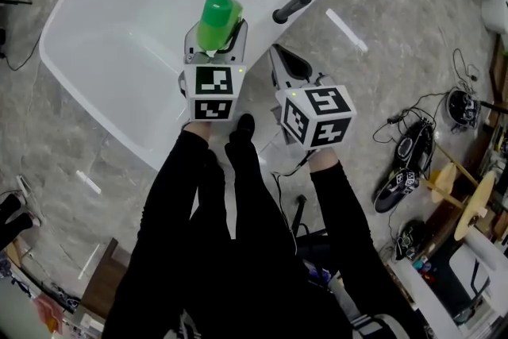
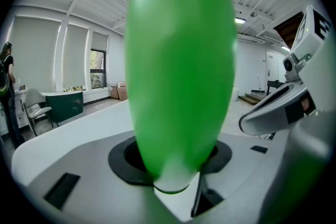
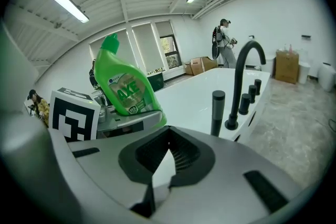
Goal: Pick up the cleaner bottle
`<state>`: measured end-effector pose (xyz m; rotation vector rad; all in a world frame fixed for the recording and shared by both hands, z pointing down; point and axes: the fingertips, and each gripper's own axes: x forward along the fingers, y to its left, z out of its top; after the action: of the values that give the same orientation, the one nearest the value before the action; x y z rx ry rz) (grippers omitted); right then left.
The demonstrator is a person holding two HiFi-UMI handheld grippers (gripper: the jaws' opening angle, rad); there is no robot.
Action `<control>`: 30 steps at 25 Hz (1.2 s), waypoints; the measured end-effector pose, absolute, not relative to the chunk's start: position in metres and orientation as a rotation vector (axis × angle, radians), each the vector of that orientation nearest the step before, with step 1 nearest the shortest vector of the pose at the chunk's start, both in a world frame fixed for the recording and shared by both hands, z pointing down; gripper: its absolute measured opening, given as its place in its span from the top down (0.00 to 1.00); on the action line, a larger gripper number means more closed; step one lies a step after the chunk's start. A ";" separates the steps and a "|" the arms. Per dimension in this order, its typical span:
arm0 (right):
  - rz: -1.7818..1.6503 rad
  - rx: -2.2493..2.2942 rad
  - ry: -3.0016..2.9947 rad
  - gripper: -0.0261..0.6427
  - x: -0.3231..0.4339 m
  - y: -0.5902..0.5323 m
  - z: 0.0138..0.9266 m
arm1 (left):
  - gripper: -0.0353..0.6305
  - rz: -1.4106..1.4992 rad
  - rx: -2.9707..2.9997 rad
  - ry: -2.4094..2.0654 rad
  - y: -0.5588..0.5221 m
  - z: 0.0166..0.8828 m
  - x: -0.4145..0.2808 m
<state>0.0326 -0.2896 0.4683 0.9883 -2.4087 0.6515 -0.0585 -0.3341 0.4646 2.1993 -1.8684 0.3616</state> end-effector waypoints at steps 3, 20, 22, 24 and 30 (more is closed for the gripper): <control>0.626 0.968 -2.428 0.96 0.021 -0.284 0.459 | 0.64 0.367 2.191 -1.883 -0.324 0.457 -0.070; 0.512 0.865 -2.508 0.96 -0.042 -0.225 0.418 | 0.65 0.362 2.131 -1.998 -0.240 0.408 -0.149; 0.501 0.859 -2.518 0.96 -0.047 -0.220 0.414 | 0.65 0.362 2.117 -2.017 -0.229 0.404 -0.158; 0.491 0.849 -2.526 0.96 -0.053 -0.213 0.410 | 0.65 0.361 2.105 -2.033 -0.219 0.400 -0.168; 0.449 0.808 -2.552 0.96 -0.079 -0.189 0.398 | 0.65 0.369 2.071 -2.066 -0.184 0.391 -0.195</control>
<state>-0.0787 -0.1894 0.3977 0.8077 -2.5518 0.4493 -0.1947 -0.1839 0.3910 2.0713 -2.0661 0.3690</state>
